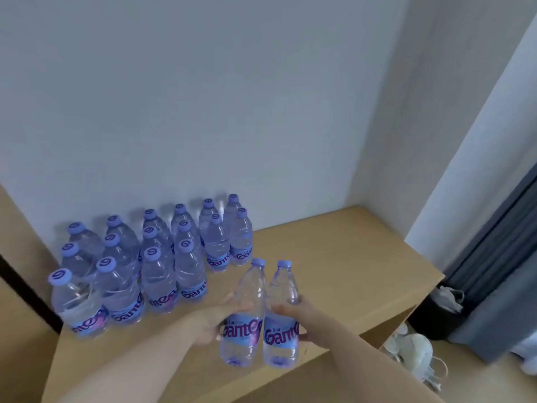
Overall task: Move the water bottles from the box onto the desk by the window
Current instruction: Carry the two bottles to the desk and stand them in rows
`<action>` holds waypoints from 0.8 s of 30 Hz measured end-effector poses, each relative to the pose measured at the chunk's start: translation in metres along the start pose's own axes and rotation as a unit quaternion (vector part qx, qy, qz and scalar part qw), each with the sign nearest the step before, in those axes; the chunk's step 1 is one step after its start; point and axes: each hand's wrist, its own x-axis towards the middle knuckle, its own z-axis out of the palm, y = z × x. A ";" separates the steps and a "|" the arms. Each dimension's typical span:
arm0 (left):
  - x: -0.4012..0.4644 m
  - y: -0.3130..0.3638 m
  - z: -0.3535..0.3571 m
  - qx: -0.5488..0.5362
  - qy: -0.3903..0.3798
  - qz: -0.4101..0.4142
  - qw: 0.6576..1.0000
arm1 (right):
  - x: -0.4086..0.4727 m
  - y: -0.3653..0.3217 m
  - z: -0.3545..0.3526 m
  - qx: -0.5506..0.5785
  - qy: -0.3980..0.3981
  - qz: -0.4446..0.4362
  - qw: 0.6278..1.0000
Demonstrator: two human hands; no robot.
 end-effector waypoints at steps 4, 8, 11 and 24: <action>0.011 0.027 -0.004 0.061 0.044 0.041 0.996 | 0.037 -0.027 -0.008 -0.030 -0.022 -0.022 0.999; 0.015 0.041 0.005 0.104 0.083 0.132 0.982 | 0.057 -0.049 -0.014 -0.032 -0.058 -0.044 0.997; 0.026 0.034 -0.005 0.090 0.128 0.146 0.977 | 0.071 -0.058 -0.015 -0.065 -0.070 -0.061 0.994; 0.053 0.038 0.004 0.011 0.328 0.161 0.931 | 0.129 -0.066 -0.008 -0.164 -0.065 -0.122 0.977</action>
